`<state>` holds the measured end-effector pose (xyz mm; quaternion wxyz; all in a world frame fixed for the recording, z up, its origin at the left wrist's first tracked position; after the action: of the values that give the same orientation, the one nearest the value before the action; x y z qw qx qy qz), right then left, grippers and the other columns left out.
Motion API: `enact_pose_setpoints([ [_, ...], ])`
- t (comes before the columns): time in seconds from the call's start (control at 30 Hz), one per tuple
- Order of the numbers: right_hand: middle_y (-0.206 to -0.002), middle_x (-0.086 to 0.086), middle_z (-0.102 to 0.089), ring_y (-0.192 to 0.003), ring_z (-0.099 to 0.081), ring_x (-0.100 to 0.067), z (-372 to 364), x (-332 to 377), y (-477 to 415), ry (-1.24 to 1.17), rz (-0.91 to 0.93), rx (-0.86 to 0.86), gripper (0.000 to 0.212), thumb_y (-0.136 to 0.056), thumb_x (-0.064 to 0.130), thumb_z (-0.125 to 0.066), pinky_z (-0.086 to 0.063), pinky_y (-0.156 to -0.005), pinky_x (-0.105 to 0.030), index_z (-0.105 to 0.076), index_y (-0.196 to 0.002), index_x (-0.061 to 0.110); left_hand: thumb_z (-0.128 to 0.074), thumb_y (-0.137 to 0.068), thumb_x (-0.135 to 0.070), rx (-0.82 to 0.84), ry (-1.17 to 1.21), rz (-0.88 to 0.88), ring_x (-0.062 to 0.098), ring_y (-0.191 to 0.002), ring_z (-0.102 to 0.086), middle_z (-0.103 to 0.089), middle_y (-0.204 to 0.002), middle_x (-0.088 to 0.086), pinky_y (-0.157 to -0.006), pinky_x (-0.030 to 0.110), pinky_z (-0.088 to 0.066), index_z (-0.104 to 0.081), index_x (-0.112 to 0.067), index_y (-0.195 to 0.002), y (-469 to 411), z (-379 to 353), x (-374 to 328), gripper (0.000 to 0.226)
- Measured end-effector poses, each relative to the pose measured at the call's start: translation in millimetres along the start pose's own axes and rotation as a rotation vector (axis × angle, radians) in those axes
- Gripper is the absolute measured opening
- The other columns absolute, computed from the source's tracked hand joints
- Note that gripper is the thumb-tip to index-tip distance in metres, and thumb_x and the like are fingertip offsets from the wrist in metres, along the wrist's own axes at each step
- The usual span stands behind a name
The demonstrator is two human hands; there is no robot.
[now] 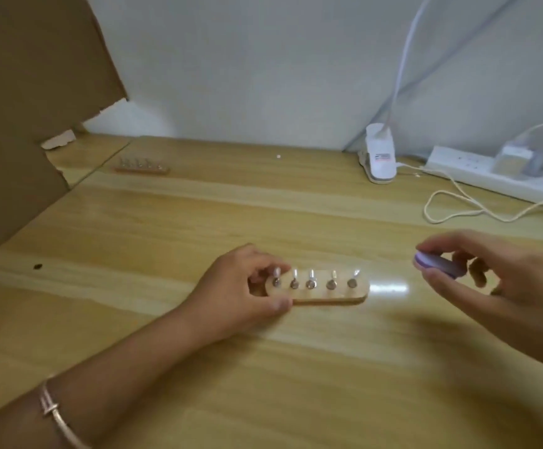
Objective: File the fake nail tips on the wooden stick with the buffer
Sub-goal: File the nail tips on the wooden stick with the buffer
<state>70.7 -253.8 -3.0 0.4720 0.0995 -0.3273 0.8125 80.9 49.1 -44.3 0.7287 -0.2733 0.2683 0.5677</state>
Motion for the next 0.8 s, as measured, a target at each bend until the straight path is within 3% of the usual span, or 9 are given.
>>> enact_pose_setpoints([
  [0.1,-0.095,0.025,-0.064,-0.079,-0.058,-0.011,-3.9,2.4,13.9,-0.076,-0.068,-0.078,0.022,-0.083,0.024,-0.071,-0.04,-0.059,-0.006,-0.068,-0.103,0.032,-0.086,-0.067,-0.024,-0.035,0.059,-0.01,0.002,-0.073,-0.048,-0.061,-0.095,-0.012,-0.071,0.009,-0.039,-0.063,-0.03,-0.123,-6.0,-30.7,-28.7,0.061],
  [0.17,-0.097,0.022,-0.065,-0.08,-0.059,-0.013,-10.9,2.1,20.7,-0.1,-0.069,-0.146,0.024,-0.084,0.019,-0.072,-0.041,-0.06,-0.006,-0.068,-0.108,0.023,-0.087,-0.066,-0.025,-0.029,0.103,0.007,0.004,-0.07,-0.049,-0.062,-0.092,-0.013,-0.072,0.013,-0.04,-0.064,-0.031,-0.12,-13.0,-45.9,-42.3,0.06],
  [0.23,-0.103,0.012,-0.065,-0.08,-0.06,-0.015,-16.2,-1.6,24.7,-0.094,-0.037,-0.19,0.025,-0.085,0.011,-0.073,-0.044,-0.064,-0.013,-0.068,-0.11,0.015,-0.088,-0.065,-0.026,0.009,0.152,0.026,0.004,-0.066,-0.048,-0.062,-0.084,-0.015,-0.073,0.019,-0.041,-0.071,-0.03,-0.109,-19.5,-56.1,-48.0,0.048],
  [0.33,-0.103,0.002,-0.066,-0.083,-0.062,-0.019,-16.8,-12.6,31.1,-0.054,0.016,-0.256,0.026,-0.085,0.003,-0.073,-0.049,-0.069,-0.033,-0.068,-0.11,0.008,-0.087,-0.067,-0.022,0.014,0.309,0.039,0.004,-0.065,-0.045,-0.066,-0.081,-0.014,-0.067,0.019,-0.04,-0.079,-0.028,-0.092,-21.5,-60.7,-44.7,0.027],
  [0.5,-0.106,-0.003,-0.066,-0.089,-0.064,-0.02,-24.1,-15.1,40.6,-0.081,0.054,-0.4,0.027,-0.093,0.01,-0.066,-0.052,-0.072,-0.04,-0.063,-0.12,0.005,-0.081,-0.074,-0.008,-0.03,0.42,-0.002,0.008,-0.069,-0.053,-0.073,-0.079,-0.004,-0.068,0.024,-0.044,-0.081,-0.016,-0.081,-17.1,-63.1,-45.4,0.011],
  [0.57,-0.109,-0.006,-0.065,-0.09,-0.064,-0.02,-31.2,-10.6,42.8,-0.044,0.116,-0.404,0.029,-0.093,0.004,-0.063,-0.053,-0.075,-0.036,-0.06,-0.121,0.0,-0.08,-0.076,-0.007,-0.031,0.38,-0.043,0.012,-0.074,-0.061,-0.074,-0.08,-0.003,-0.074,0.029,-0.048,-0.08,-0.013,-0.081,-16.1,-61.6,-48.2,0.009],
  [0.7,-0.108,-0.008,-0.067,-0.095,-0.061,-0.018,-36.1,-4.8,44.6,0.066,0.238,-0.351,0.024,-0.094,-0.003,-0.058,-0.049,-0.085,-0.029,-0.063,-0.117,-0.004,-0.078,-0.079,-0.02,-0.246,-0.144,-0.364,0.016,-0.091,-0.064,-0.072,-0.094,-0.008,-0.087,0.036,-0.041,-0.08,-0.02,-0.083,-6.0,-55.3,-61.8,0.005],
  [0.73,-0.108,-0.01,-0.066,-0.096,-0.061,-0.02,-36.0,-3.8,45.1,0.072,0.242,-0.35,0.024,-0.093,-0.003,-0.058,-0.05,-0.085,-0.03,-0.063,-0.116,-0.005,-0.076,-0.079,-0.022,-0.297,-0.173,-0.43,0.014,-0.089,-0.065,-0.073,-0.094,-0.009,-0.084,0.033,-0.041,-0.08,-0.021,-0.083,-1.7,-54.3,-66.2,0.006],
  [0.8,-0.109,-0.01,-0.066,-0.097,-0.06,-0.015,-35.7,-0.3,48.2,0.033,0.219,-0.368,0.023,-0.093,-0.005,-0.061,-0.051,-0.084,-0.03,-0.064,-0.116,-0.004,-0.076,-0.08,-0.02,-0.282,0.008,-0.441,0.006,-0.075,-0.068,-0.075,-0.088,-0.012,-0.073,0.024,-0.049,-0.08,-0.019,-0.085,7.9,-54.2,-71.1,0.005],
])
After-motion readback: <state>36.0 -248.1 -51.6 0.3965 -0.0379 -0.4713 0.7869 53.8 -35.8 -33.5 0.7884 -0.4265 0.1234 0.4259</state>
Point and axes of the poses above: each hand's wrist, its own y-axis away from the middle knuckle, its own z-axis out of the back of the hand, x = y × z, the point moved 2 cm from there along -y, towards the middle knuckle
